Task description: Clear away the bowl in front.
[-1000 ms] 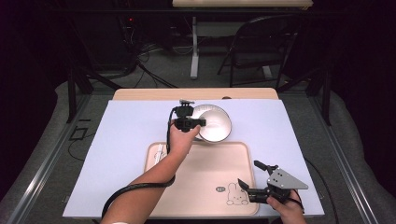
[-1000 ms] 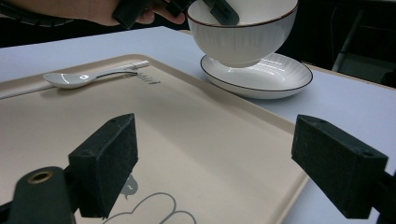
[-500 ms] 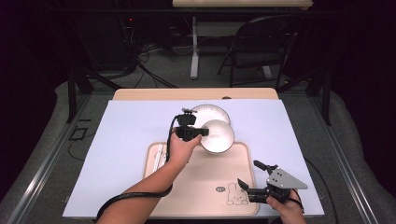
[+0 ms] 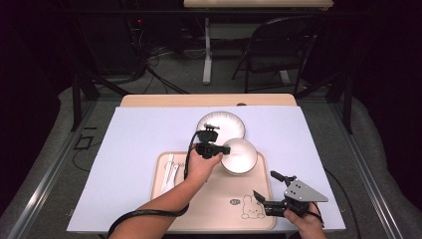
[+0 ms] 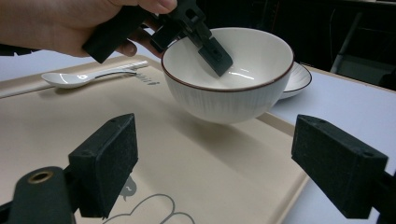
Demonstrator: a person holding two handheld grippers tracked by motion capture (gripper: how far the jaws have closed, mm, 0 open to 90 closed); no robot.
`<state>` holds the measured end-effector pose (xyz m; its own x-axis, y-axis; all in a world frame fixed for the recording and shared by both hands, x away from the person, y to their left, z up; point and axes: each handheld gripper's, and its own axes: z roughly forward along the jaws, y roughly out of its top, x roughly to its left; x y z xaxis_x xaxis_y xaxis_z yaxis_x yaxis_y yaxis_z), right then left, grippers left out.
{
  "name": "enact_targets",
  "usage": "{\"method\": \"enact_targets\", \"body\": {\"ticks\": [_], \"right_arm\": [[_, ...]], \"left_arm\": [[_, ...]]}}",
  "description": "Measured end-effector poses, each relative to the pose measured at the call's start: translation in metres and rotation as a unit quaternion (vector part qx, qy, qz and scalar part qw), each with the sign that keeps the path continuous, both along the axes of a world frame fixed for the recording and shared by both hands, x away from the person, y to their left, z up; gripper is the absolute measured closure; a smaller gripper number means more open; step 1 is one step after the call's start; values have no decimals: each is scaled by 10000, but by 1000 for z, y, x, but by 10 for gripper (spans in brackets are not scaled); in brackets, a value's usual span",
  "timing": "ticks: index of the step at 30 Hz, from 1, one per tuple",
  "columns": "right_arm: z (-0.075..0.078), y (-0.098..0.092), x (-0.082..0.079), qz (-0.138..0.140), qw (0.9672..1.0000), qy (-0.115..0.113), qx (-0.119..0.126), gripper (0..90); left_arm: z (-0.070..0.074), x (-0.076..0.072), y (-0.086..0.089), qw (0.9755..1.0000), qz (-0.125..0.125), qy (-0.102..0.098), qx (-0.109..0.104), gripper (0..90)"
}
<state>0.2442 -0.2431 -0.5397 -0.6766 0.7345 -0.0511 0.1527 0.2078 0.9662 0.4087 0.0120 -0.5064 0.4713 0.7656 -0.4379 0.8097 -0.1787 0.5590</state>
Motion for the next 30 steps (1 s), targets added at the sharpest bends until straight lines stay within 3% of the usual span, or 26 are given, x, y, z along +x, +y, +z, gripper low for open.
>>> {"method": "enact_targets", "body": {"ticks": [9,21,30], "right_arm": [[0,1,0,13,10000,-13,-17,141],[0,1,0,23,10000,-5,-18,141],[0,1,0,32,10000,-1,-9,141]], "left_arm": [[-7,1,-18,9999,-105,92,5,791],[-16,8,-41,9997,-61,230,-79,790],[-21,11,-49,9995,-39,290,-83,770]]}}
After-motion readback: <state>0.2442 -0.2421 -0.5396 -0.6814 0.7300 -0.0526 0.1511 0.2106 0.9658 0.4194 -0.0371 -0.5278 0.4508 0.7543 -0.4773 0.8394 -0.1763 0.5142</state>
